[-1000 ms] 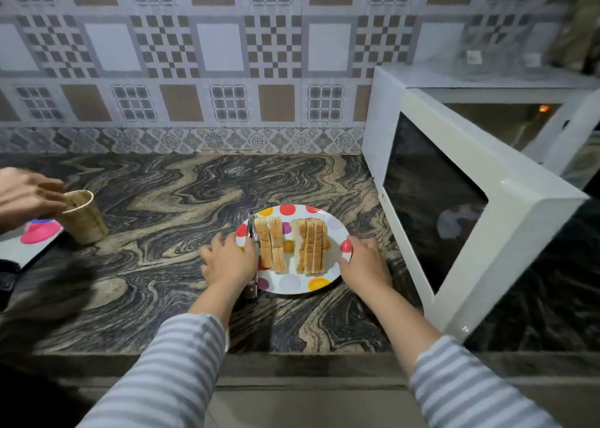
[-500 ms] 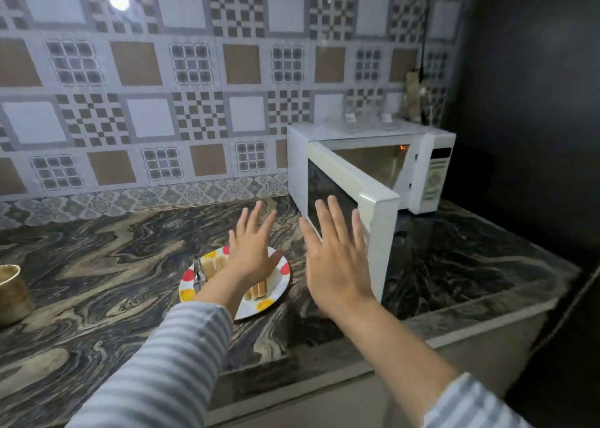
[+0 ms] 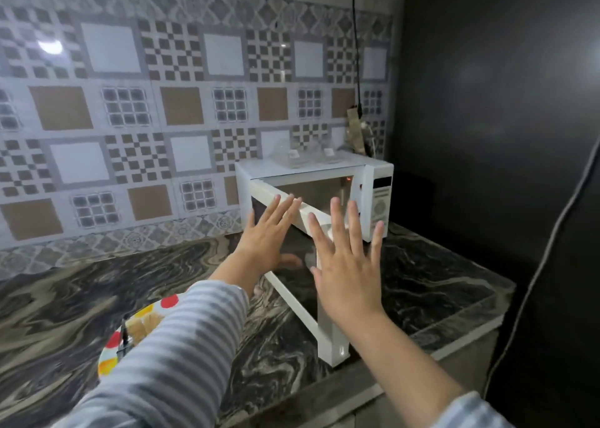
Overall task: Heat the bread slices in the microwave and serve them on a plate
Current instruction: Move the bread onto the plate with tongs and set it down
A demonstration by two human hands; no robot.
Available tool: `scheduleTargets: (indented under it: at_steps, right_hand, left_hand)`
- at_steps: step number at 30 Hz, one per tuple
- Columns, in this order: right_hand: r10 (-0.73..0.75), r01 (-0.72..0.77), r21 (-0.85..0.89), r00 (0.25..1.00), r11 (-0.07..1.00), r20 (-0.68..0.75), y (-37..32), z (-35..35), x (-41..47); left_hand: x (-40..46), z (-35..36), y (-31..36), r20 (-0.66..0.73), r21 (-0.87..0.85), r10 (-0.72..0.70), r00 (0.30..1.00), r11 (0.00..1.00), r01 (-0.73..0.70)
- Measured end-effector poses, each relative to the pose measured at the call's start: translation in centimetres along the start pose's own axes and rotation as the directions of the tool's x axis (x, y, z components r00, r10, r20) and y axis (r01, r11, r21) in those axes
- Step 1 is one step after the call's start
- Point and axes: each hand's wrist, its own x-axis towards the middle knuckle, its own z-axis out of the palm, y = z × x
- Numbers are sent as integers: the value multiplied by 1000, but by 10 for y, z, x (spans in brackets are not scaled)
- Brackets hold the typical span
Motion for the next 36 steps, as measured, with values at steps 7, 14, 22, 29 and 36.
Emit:
scheduleTargets:
  at_steps: [7, 14, 22, 29, 36]
  right_hand:
    - [1, -2, 6, 999, 1000, 48, 102, 41, 34]
    - [-55, 51, 23, 980, 998, 189, 191, 90, 99]
    - [-110, 95, 81, 972, 992, 209, 246, 164, 175]
    - [-176, 154, 115, 960, 981, 218, 268, 217, 221]
    - [-240, 205, 188, 954, 961, 182, 276, 251, 249]
  left_hand:
    - [61, 37, 53, -92, -111, -92, 991, 990, 82]
    - [135, 72, 86, -134, -22, -247, 960, 969, 246]
    - [207, 106, 90, -178, 46, -359, 916, 927, 372]
    - [254, 143, 75, -287, 49, -393, 873, 905, 423]
    - [280, 164, 66, -383, 25, -418, 824, 887, 461]
